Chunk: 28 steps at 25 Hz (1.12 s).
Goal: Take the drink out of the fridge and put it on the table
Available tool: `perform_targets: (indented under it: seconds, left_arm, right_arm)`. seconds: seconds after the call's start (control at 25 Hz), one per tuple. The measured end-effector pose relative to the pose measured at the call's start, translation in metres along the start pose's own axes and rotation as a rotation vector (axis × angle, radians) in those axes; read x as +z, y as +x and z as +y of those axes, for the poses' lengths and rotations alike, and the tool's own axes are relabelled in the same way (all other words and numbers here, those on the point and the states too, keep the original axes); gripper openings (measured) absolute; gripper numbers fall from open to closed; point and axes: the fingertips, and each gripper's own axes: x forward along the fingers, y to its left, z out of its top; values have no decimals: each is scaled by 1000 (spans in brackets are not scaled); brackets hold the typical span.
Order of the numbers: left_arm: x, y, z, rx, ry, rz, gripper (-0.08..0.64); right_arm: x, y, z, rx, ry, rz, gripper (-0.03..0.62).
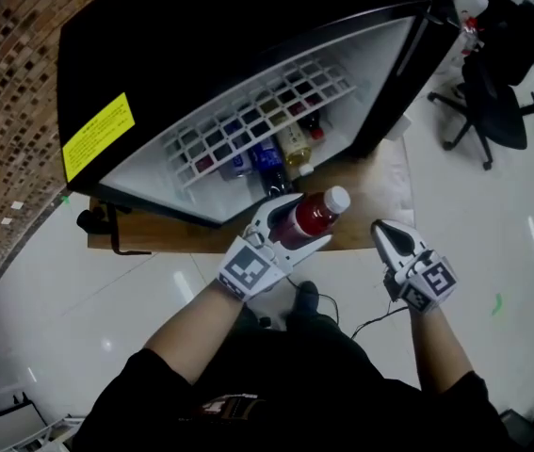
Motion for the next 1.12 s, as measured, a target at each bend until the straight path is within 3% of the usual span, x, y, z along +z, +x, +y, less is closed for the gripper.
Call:
perform_targets:
  seconds: [0.24, 0.52, 0.8, 1.12]
  left_arm:
    - [-28, 9, 8, -27, -36, -85, 333]
    - [-61, 34, -5, -74, -59, -80, 333]
    - [-51, 52, -2, -90, -137, -192, 334]
    - [-61, 47, 6, -71, -128, -152, 334]
  right_arm:
    - [-17, 21, -9, -26, 10, 7, 32]
    - [-31, 24, -16, -50, 7, 15, 32]
    - [-46, 11, -25, -75, 25, 39, 32]
    - [-34, 15, -24, -50, 49, 19, 32]
